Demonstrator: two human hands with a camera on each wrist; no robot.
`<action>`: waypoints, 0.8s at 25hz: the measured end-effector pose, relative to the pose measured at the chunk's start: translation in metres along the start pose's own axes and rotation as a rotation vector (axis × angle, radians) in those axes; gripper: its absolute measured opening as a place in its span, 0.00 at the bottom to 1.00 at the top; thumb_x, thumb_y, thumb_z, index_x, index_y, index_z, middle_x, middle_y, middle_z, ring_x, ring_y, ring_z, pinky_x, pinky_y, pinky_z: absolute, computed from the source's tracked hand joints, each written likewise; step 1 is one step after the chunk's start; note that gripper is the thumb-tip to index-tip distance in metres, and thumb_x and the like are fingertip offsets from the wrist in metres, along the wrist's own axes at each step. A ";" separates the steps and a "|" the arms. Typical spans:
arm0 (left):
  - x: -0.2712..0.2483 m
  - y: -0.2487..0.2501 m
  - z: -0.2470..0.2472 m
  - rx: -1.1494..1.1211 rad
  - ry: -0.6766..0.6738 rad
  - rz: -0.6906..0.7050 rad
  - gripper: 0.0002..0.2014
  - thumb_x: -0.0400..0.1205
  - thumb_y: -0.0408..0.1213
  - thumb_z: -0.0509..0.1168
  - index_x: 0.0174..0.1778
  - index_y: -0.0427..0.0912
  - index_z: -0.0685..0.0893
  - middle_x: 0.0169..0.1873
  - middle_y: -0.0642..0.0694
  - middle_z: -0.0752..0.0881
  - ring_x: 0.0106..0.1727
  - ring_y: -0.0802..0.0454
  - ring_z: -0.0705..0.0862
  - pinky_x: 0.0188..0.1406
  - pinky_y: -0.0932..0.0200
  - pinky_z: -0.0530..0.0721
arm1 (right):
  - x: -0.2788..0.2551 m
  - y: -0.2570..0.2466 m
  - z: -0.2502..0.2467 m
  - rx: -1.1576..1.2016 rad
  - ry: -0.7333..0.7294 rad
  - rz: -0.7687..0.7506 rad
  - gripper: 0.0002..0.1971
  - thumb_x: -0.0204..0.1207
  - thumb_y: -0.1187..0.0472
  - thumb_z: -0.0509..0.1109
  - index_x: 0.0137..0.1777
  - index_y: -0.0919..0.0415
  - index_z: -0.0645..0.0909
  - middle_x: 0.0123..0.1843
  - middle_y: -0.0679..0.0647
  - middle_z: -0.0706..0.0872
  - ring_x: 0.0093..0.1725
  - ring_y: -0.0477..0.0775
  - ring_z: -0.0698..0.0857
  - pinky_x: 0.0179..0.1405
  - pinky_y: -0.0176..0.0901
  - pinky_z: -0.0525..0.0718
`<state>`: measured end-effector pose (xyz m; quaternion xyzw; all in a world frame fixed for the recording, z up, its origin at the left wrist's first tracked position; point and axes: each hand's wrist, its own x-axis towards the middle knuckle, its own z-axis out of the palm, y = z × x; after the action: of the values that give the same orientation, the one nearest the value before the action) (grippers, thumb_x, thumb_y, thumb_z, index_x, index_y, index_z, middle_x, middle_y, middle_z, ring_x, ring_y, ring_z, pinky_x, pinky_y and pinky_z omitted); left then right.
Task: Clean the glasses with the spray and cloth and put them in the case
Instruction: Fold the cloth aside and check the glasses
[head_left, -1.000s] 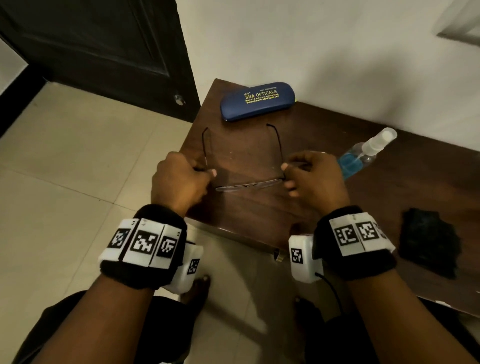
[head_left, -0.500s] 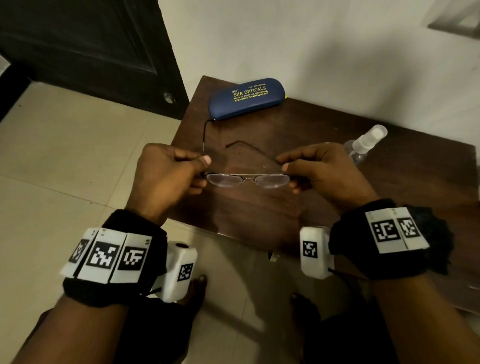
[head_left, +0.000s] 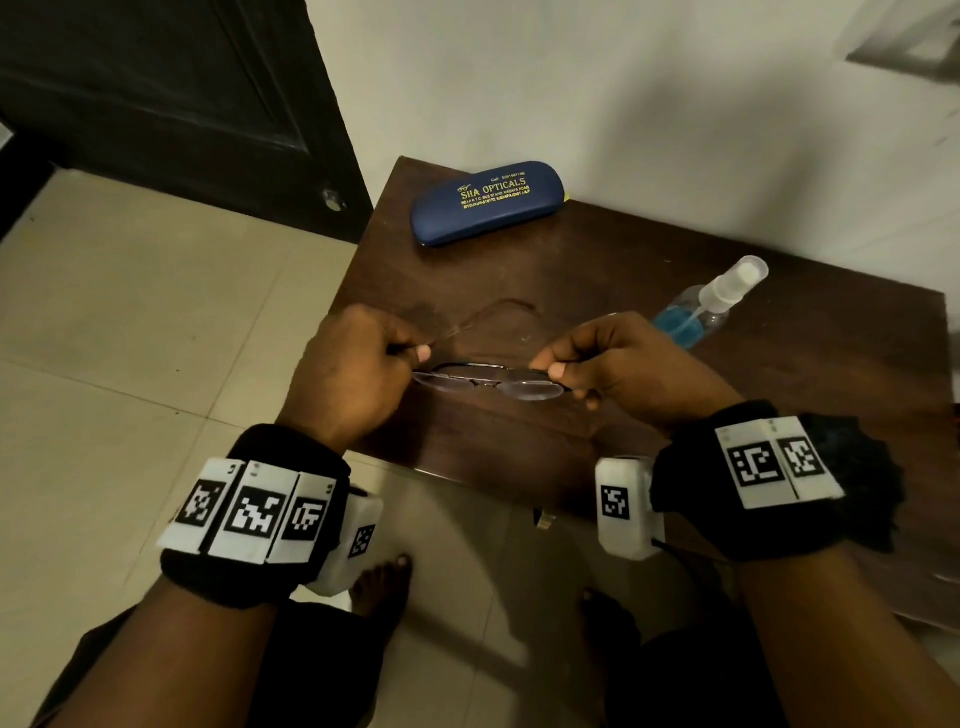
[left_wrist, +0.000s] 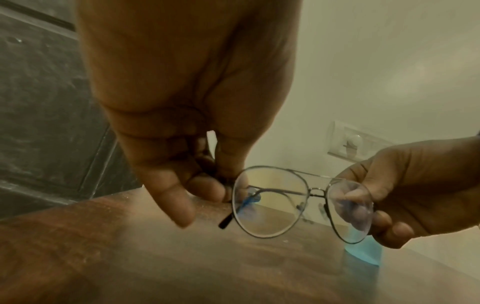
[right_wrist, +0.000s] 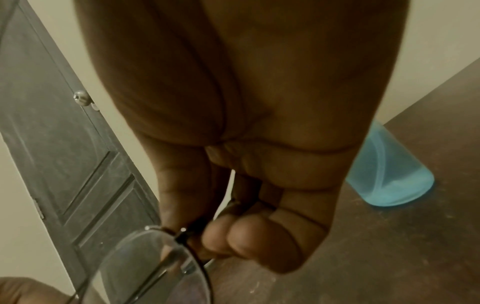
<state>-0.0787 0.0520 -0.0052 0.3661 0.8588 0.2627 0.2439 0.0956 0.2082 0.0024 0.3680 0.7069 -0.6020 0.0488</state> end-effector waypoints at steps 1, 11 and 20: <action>0.000 0.001 0.001 -0.004 -0.051 0.008 0.07 0.80 0.38 0.68 0.48 0.46 0.91 0.38 0.49 0.91 0.39 0.54 0.86 0.49 0.53 0.84 | 0.000 0.001 -0.001 0.009 0.027 0.019 0.11 0.76 0.73 0.68 0.42 0.58 0.88 0.37 0.61 0.86 0.32 0.52 0.78 0.28 0.39 0.78; 0.008 0.005 0.007 -0.409 -0.107 -0.369 0.04 0.77 0.28 0.71 0.37 0.39 0.86 0.34 0.39 0.89 0.35 0.47 0.89 0.46 0.48 0.90 | 0.008 0.009 0.000 0.100 0.223 0.187 0.06 0.76 0.62 0.73 0.47 0.65 0.84 0.41 0.61 0.87 0.37 0.52 0.85 0.40 0.45 0.88; 0.015 -0.004 0.017 -0.265 -0.093 -0.339 0.08 0.76 0.32 0.73 0.31 0.46 0.86 0.30 0.41 0.90 0.34 0.46 0.91 0.45 0.45 0.90 | 0.014 0.009 0.012 0.016 0.287 0.159 0.10 0.76 0.58 0.74 0.34 0.55 0.82 0.35 0.56 0.86 0.39 0.56 0.87 0.47 0.53 0.90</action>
<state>-0.0793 0.0659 -0.0236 0.1930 0.8537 0.3115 0.3701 0.0859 0.2041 -0.0151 0.5053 0.6706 -0.5431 -0.0079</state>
